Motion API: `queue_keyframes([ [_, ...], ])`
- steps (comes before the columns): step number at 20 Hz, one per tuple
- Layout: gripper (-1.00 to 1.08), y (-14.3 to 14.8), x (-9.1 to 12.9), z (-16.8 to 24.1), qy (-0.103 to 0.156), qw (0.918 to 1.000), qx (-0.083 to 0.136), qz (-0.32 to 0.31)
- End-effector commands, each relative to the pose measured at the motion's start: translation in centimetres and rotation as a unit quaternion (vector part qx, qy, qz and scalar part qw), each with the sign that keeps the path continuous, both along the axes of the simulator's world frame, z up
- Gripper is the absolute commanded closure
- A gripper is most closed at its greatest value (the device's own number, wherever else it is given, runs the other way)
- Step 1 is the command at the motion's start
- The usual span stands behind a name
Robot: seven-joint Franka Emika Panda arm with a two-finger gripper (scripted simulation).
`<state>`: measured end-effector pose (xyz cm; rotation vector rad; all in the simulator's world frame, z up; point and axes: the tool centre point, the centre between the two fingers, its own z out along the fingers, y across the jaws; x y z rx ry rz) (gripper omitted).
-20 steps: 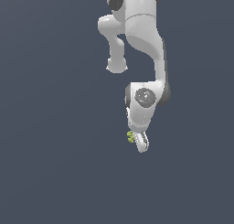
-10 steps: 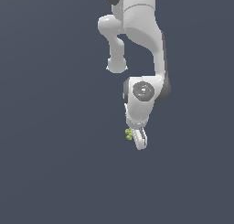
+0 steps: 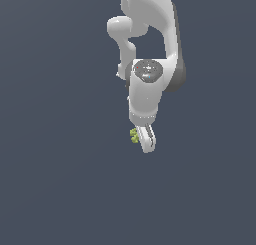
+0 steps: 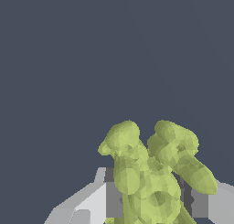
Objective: Pick up the object and move it to a goal position.
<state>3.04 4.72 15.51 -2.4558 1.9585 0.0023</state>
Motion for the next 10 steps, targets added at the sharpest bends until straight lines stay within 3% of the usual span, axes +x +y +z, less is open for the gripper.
queue_keyframes([
  [1, 1.08, -1.1, -0.2, 2.9, 0.000, 1.0000, 0.000, 0.000],
  [10, 1.08, -4.5, -0.7, 11.8, 0.000, 1.0000, 0.000, 0.000],
])
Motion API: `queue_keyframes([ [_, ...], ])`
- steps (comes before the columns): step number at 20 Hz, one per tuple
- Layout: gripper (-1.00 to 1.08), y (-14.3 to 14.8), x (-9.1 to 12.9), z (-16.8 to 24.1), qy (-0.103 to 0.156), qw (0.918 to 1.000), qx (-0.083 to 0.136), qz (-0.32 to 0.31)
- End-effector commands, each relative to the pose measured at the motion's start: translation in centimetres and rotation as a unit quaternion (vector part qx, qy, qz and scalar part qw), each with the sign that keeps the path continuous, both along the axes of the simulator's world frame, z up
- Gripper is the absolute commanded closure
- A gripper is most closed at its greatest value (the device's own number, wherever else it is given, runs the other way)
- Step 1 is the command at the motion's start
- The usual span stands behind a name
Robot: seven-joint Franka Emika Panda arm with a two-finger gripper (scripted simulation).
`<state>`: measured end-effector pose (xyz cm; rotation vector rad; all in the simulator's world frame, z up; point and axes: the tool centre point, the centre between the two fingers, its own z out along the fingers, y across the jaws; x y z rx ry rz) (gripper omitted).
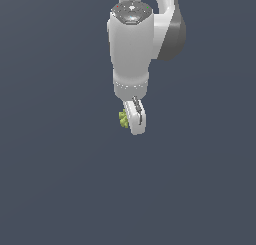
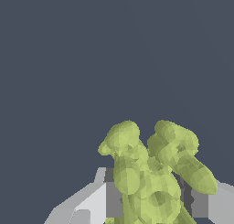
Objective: Pick up the object and move it to a goal position.
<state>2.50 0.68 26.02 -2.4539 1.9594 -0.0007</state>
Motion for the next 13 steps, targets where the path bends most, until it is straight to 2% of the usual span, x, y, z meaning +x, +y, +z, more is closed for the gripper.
queue_keyframes([
  [1, 1.08, -0.8, -0.1, 2.0, 0.001, 1.0000, 0.000, 0.000],
  [7, 1.08, -1.9, -0.1, 5.1, 0.001, 1.0000, 0.000, 0.001],
  [13, 1.08, -2.2, 0.0, 5.9, 0.001, 1.0000, 0.000, 0.001],
])
